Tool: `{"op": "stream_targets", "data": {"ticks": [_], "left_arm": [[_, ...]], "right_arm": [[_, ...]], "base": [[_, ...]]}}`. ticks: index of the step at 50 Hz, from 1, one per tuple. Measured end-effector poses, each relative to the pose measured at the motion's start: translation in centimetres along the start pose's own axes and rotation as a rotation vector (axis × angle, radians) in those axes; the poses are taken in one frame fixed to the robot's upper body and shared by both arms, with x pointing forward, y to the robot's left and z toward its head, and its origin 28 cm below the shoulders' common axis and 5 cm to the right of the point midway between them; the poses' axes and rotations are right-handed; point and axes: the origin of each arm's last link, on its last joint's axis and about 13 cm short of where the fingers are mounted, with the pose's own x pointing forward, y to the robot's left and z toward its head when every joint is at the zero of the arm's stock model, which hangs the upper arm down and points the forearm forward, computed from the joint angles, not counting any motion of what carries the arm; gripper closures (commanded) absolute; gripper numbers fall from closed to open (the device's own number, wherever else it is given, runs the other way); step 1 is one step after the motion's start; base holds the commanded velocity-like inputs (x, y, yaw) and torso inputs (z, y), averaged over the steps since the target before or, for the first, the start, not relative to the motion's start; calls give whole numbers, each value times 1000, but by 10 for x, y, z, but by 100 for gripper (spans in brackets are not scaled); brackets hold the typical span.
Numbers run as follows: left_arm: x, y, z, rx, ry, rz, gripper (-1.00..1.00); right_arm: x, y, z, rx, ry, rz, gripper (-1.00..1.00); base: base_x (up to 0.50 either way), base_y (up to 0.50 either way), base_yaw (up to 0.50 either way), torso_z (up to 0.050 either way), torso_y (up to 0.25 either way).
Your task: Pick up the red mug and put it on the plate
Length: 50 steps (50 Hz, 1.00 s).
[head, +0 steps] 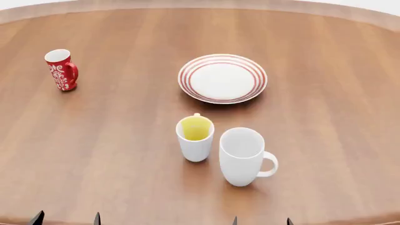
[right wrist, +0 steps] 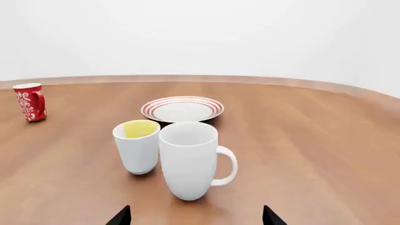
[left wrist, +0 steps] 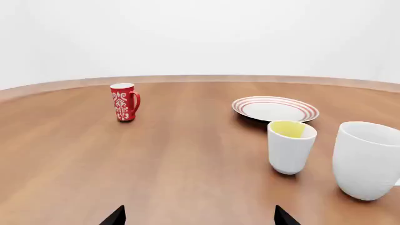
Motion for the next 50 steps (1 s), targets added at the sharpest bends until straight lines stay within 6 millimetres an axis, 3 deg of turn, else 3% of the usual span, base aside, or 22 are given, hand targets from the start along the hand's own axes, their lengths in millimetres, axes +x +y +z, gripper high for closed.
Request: {"op": "stream_targets", "data": {"ticks": [19, 24, 36, 50], "left_arm": [[1, 3, 9, 6, 6, 7, -100], [5, 4, 30, -5, 4, -8, -100], [14, 10, 95, -18, -44, -38, -100], [13, 13, 115, -15, -60, -50, -100]], "right_arm": [[-4, -1, 9, -9, -18, -9, -100], [-1, -2, 29, -16, -28, -3, -100], [12, -8, 98, -21, -82, 7, -100], [19, -14, 130, -31, -103, -45, -100]], "base": [[0, 0, 0, 0, 0], [0, 0, 0, 0, 0], [0, 0, 0, 0, 0], [0, 0, 0, 0, 0]]}}
